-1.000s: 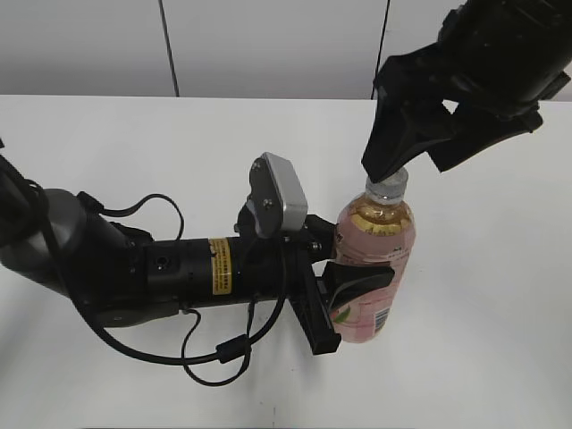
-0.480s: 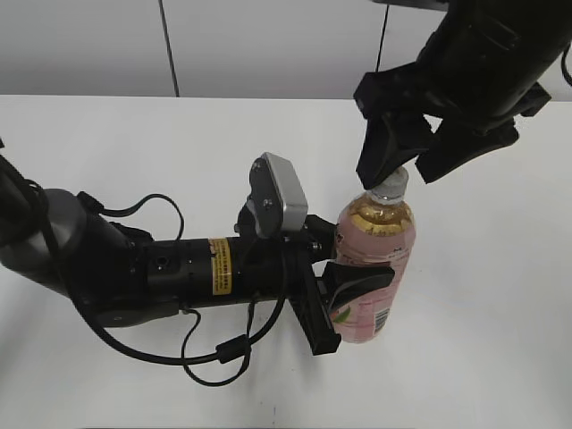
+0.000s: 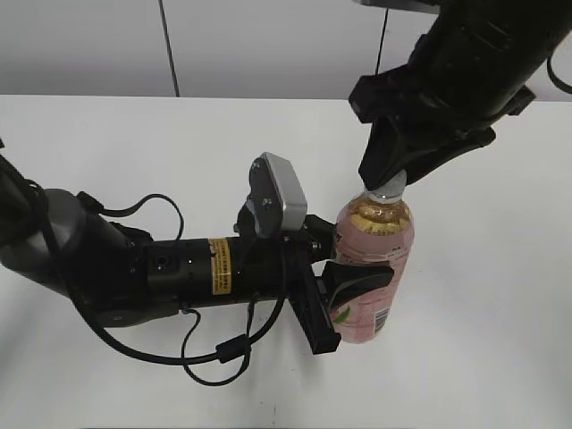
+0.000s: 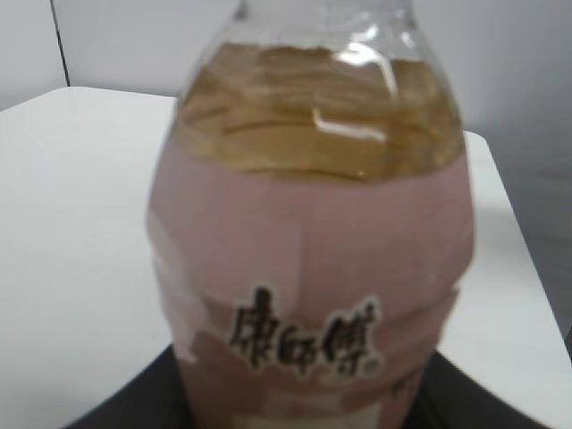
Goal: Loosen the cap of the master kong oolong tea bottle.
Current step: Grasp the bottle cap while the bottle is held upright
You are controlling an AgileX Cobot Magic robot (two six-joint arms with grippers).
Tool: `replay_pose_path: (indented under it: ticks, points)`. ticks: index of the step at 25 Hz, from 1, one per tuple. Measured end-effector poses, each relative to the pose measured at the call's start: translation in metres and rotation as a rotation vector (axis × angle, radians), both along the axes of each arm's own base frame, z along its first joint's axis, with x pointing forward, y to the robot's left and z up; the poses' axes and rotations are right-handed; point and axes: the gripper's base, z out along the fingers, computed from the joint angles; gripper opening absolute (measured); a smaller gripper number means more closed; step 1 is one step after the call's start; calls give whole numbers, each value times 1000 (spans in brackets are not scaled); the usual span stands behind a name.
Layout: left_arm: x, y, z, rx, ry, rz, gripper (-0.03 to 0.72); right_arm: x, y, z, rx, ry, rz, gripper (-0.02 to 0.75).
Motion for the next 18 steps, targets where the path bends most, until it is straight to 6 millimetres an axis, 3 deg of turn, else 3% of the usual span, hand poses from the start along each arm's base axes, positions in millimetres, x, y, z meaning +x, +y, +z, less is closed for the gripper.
replay_pose_path:
  ticks: [4, 13, 18]
  points:
    - [0, 0, 0, 1, -1, -2, 280, -1, 0, 0, -27, -64, 208, 281]
    - [0, 0, 0, 2, -5, -5, 279, 1, 0, -2, -133, -414, 1113, 280]
    - [0, 0, 0, 0, 0, 3, 279, 3, 0, -2, -156, -489, 1260, 280]
